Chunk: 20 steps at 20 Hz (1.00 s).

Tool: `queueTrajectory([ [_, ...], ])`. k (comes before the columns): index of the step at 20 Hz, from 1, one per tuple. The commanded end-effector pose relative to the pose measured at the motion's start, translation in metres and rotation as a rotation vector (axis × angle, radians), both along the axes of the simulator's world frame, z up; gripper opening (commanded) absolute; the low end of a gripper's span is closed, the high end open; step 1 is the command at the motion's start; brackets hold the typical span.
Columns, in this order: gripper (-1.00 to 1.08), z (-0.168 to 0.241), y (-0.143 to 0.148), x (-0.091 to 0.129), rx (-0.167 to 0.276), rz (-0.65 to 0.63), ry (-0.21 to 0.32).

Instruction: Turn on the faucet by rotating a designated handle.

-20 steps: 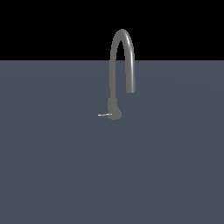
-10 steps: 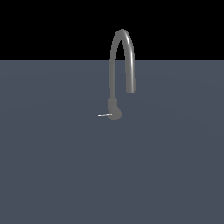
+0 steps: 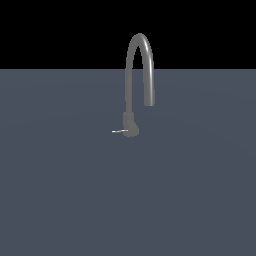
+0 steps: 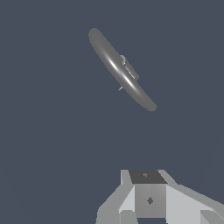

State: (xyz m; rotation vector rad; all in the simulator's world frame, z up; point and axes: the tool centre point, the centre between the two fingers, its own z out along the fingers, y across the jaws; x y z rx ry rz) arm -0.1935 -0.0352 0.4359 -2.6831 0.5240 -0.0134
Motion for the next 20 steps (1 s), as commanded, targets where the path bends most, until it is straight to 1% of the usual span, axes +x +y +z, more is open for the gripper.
queueTrajectory([
  [1,-1.0,-0.015,-0.008,0.009,0.077,-0.079,0.01],
  [5,-1.0,-0.039,-0.017,0.02,0.19,-0.192,0.025],
  [10,-1.0,-0.067,-0.026,0.031,0.315,-0.318,0.042],
  [15,-1.0,-0.093,-0.032,0.04,0.425,-0.429,0.056],
  [20,-1.0,-0.116,-0.036,0.047,0.522,-0.528,0.069],
])
